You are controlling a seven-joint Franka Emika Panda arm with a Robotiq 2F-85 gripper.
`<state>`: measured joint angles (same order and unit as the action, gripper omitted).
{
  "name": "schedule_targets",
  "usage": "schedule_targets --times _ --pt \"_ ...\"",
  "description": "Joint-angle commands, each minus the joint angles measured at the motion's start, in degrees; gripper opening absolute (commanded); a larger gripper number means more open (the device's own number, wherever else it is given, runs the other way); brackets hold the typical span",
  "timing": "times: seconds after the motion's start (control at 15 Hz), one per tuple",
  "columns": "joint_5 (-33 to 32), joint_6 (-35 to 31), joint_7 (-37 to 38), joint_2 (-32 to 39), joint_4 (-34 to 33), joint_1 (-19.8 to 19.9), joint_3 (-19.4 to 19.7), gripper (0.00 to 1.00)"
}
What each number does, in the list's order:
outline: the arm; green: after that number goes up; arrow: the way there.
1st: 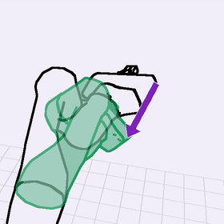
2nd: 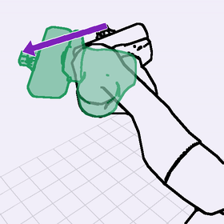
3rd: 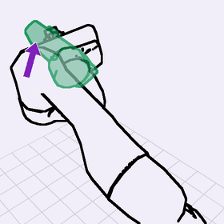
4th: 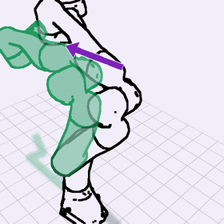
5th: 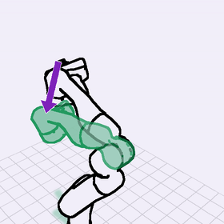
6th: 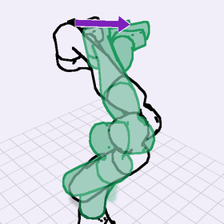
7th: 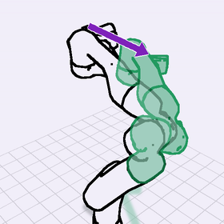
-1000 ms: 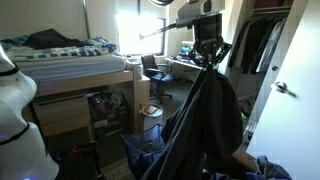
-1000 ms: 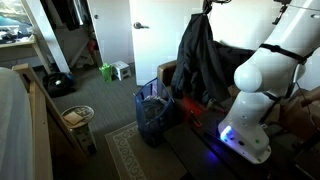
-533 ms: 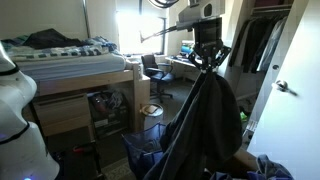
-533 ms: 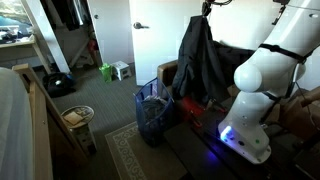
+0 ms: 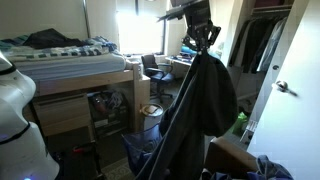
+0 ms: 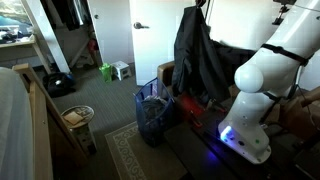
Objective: Pick the hoodie on the sofa and put it in the bag
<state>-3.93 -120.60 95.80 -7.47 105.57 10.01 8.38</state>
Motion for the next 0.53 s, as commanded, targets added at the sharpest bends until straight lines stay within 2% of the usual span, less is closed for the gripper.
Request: schedule_targets --times 0.0,0.47 --pt "-3.88 -2.13 -0.12 -5.08 -1.4 -0.72 -2.68 0.02" --pt "-4.75 -4.05 -1.51 -8.68 -6.42 -2.08 -7.48 0.02"
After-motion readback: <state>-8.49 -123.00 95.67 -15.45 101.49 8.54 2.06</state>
